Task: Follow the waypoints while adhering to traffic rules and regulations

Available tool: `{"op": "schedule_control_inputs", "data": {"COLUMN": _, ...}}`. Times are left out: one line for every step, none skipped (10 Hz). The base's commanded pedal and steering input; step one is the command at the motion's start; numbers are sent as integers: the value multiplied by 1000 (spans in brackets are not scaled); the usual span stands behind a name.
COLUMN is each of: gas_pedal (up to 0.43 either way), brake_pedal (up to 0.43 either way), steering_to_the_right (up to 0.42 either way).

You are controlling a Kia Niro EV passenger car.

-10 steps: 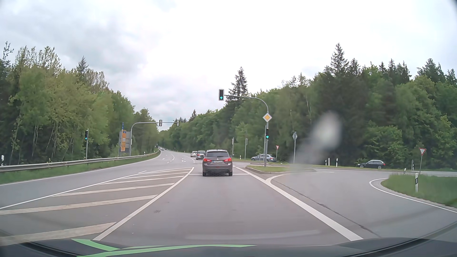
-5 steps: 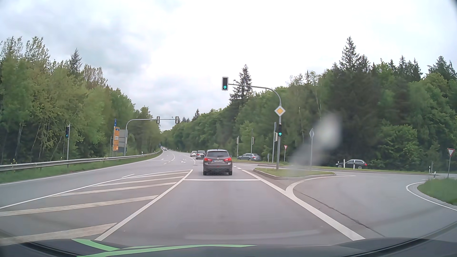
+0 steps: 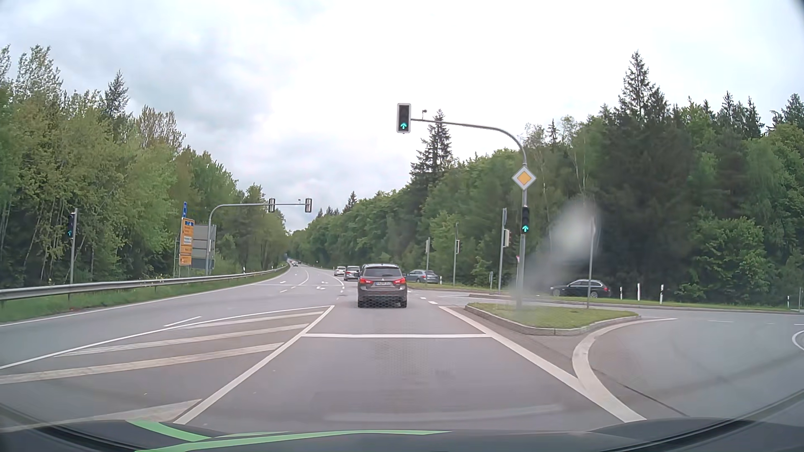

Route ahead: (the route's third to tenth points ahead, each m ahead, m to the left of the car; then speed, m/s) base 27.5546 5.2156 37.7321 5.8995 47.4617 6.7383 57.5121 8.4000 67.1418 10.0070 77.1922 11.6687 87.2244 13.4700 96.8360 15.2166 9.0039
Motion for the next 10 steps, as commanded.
{"op": "schedule_control_inputs", "data": {"gas_pedal": 240, "brake_pedal": 0, "steering_to_the_right": -11}}
{"op": "schedule_control_inputs", "data": {"gas_pedal": 240, "brake_pedal": 0, "steering_to_the_right": -11}}
{"op": "schedule_control_inputs", "data": {"gas_pedal": 240, "brake_pedal": 0, "steering_to_the_right": -11}}
{"op": "schedule_control_inputs", "data": {"gas_pedal": 240, "brake_pedal": 0, "steering_to_the_right": -11}}
{"op": "schedule_control_inputs", "data": {"gas_pedal": 240, "brake_pedal": 0, "steering_to_the_right": -11}}
{"op": "schedule_control_inputs", "data": {"gas_pedal": 240, "brake_pedal": 0, "steering_to_the_right": -11}}
{"op": "schedule_control_inputs", "data": {"gas_pedal": 240, "brake_pedal": 0, "steering_to_the_right": -11}}
{"op": "schedule_control_inputs", "data": {"gas_pedal": 240, "brake_pedal": 0, "steering_to_the_right": -11}}
{"op": "schedule_control_inputs", "data": {"gas_pedal": 240, "brake_pedal": 0, "steering_to_the_right": -11}}
{"op": "schedule_control_inputs", "data": {"gas_pedal": 240, "brake_pedal": 0, "steering_to_the_right": -12}}
